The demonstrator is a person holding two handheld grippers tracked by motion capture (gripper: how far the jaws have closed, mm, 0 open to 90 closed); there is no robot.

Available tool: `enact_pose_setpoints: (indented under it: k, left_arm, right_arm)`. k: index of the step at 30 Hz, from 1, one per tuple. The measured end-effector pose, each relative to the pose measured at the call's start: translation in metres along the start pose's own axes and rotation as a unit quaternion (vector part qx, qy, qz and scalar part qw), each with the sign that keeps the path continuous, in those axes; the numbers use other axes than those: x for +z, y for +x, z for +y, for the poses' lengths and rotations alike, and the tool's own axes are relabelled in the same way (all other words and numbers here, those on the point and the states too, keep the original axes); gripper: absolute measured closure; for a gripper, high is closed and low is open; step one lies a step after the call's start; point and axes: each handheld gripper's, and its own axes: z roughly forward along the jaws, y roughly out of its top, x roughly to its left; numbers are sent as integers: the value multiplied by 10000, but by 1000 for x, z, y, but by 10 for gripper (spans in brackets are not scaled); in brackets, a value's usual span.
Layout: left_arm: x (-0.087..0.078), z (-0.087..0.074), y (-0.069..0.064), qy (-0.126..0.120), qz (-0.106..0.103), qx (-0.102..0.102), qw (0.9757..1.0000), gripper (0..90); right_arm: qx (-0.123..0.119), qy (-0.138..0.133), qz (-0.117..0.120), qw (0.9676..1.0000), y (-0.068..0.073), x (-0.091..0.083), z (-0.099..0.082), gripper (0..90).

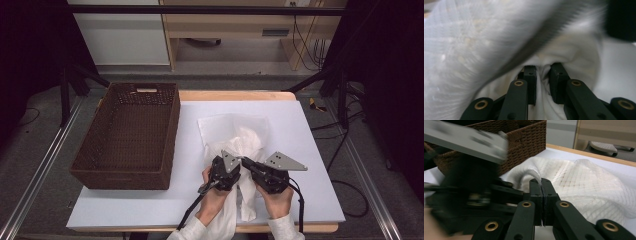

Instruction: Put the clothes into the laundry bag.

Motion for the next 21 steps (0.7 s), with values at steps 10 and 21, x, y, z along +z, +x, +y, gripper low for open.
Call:
enact_pose_setpoints:
  k: [10,21]
  left_arm:
    - [-1,-16,26,-83,-558,-285,9980,516]
    - [-57,-50,32,68,-945,34,9955,270]
  right_arm:
    - [-67,163,-125,9998,-4,5,-6,895]
    - [-57,270,-131,9995,-4,11,-11,895]
